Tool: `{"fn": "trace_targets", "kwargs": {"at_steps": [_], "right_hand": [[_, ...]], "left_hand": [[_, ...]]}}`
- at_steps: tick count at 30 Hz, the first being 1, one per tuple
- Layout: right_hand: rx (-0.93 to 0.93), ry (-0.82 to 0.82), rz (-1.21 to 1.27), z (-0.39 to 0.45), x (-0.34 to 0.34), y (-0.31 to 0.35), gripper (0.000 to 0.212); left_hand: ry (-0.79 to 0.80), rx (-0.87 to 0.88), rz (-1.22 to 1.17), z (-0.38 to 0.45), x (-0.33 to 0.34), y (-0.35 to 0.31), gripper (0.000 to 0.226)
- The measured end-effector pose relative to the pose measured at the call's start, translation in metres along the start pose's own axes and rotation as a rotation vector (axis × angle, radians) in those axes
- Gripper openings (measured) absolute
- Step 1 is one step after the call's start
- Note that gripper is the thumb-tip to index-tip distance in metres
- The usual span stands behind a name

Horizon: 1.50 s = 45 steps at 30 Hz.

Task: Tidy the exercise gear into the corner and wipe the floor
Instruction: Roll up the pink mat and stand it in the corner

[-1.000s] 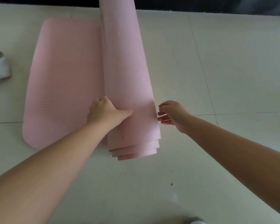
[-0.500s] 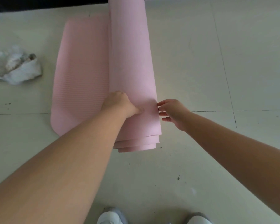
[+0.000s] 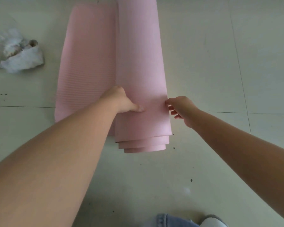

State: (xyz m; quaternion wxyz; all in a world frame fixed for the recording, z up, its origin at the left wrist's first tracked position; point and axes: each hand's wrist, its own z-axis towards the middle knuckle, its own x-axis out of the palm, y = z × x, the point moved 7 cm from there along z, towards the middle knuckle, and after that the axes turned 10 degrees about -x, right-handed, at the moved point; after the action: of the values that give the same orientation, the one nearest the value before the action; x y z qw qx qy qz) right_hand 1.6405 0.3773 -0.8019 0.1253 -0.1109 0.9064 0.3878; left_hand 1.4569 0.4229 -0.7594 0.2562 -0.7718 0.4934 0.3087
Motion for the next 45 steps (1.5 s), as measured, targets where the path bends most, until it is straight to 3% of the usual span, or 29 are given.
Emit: {"fn": "trace_targets", "kwargs": {"at_steps": [5, 8, 11, 13, 15, 18, 22, 25, 27, 32, 35, 37, 39, 43, 45], "right_hand": [[-0.042, -0.094, -0.082, -0.013, 0.023, 0.023, 0.017], [-0.068, -0.124, -0.150, -0.019, 0.041, 0.047, 0.024], [-0.048, -0.182, -0.126, -0.021, 0.058, 0.065, 0.018], [-0.028, -0.209, -0.143, -0.024, 0.072, 0.073, 0.017], [-0.040, -0.242, -0.208, -0.030, 0.084, 0.080, 0.019], [-0.058, -0.335, -0.259, -0.040, 0.100, 0.092, 0.021], [-0.048, -0.355, -0.113, -0.045, 0.124, 0.110, 0.027], [-0.002, -0.312, 0.091, -0.043, 0.140, 0.117, 0.025], [0.025, -0.298, 0.173, -0.036, 0.144, 0.120, 0.027], [0.021, -0.266, 0.011, -0.015, 0.150, 0.127, 0.027], [-0.038, -0.280, -0.099, 0.005, 0.152, 0.135, 0.028], [-0.084, -0.299, -0.123, 0.016, 0.150, 0.150, 0.018], [-0.113, -0.298, -0.149, 0.025, 0.151, 0.171, 0.012], [-0.178, -0.250, -0.210, 0.046, 0.159, 0.210, 0.031], [-0.211, -0.254, -0.197, 0.060, 0.161, 0.224, 0.038]], "left_hand": [[0.141, 0.035, -0.190, 0.033, -0.002, 0.049, 0.067], [0.269, 0.047, -0.187, 0.051, -0.006, 0.076, 0.065], [0.319, 0.090, -0.182, 0.065, -0.010, 0.097, 0.045], [0.315, 0.149, -0.181, 0.067, -0.011, 0.108, 0.052], [0.227, 0.212, -0.154, 0.065, -0.015, 0.121, 0.062], [-0.041, 0.398, -0.111, 0.054, -0.039, 0.132, 0.054], [-0.502, 0.977, -0.107, 0.033, -0.077, 0.123, 0.041], [-0.607, 1.318, 0.010, 0.023, -0.079, 0.119, 0.043], [-0.655, 1.406, 0.085, 0.024, -0.082, 0.119, 0.042], [-0.790, 1.299, 0.117, 0.036, -0.108, 0.116, 0.040], [-0.755, 1.239, 0.043, 0.052, -0.122, 0.114, 0.039], [-0.711, 1.150, -0.093, 0.067, -0.134, 0.120, 0.035], [-0.644, 0.913, -0.355, 0.090, -0.156, 0.133, 0.050], [-0.325, 0.150, -0.683, 0.171, -0.170, 0.164, 0.078], [-0.131, -0.019, -0.754, 0.202, -0.164, 0.169, 0.082]]}}
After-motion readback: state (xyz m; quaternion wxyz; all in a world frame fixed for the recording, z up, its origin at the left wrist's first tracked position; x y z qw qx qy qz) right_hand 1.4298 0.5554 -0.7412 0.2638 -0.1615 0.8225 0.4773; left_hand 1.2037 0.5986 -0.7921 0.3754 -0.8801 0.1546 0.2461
